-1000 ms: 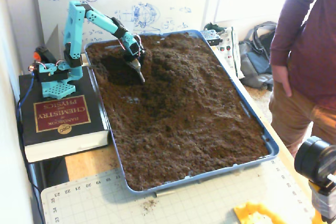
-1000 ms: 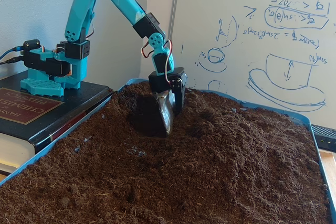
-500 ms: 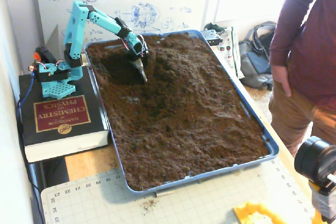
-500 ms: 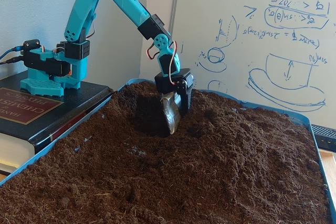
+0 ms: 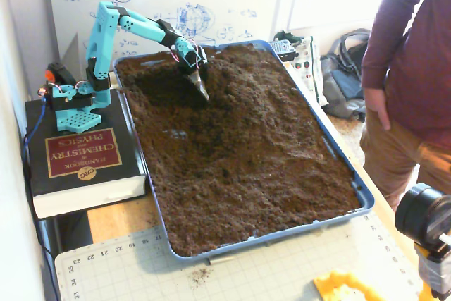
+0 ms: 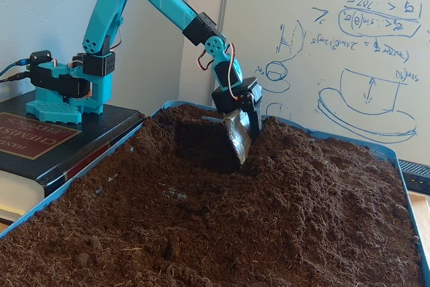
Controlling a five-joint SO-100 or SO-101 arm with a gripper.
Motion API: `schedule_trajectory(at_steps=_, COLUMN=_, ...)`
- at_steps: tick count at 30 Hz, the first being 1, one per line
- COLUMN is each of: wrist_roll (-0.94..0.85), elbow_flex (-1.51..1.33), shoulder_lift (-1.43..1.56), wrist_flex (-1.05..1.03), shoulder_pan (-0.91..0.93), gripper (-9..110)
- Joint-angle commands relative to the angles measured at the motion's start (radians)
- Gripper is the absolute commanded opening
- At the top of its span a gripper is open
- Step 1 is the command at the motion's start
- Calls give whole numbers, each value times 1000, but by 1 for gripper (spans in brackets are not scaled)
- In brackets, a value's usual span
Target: Build a berm.
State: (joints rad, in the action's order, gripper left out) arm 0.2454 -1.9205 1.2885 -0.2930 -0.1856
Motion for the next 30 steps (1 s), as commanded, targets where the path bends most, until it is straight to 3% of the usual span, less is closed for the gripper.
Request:
schedule_trajectory(at_steps=1, wrist_roll=12, elbow_flex=112, shoulder_lift=176, wrist_flex=18, shoulder_pan=37, gripper=0)
schedule_trajectory(at_steps=10, wrist_roll=14, elbow_flex=-6, shoulder_lift=405, wrist_flex=18, shoulder_pan=37, gripper=0)
schedule_trajectory(at_steps=17, wrist_roll=0, elbow_flex=-305, shoulder_lift=594, wrist_flex=17, shoulder_pan=35, gripper=0)
schedule_trajectory(at_steps=30, wrist_roll=14, elbow_flex=-782, shoulder_lift=857, wrist_flex=17, shoulder_pan=-178, gripper=0)
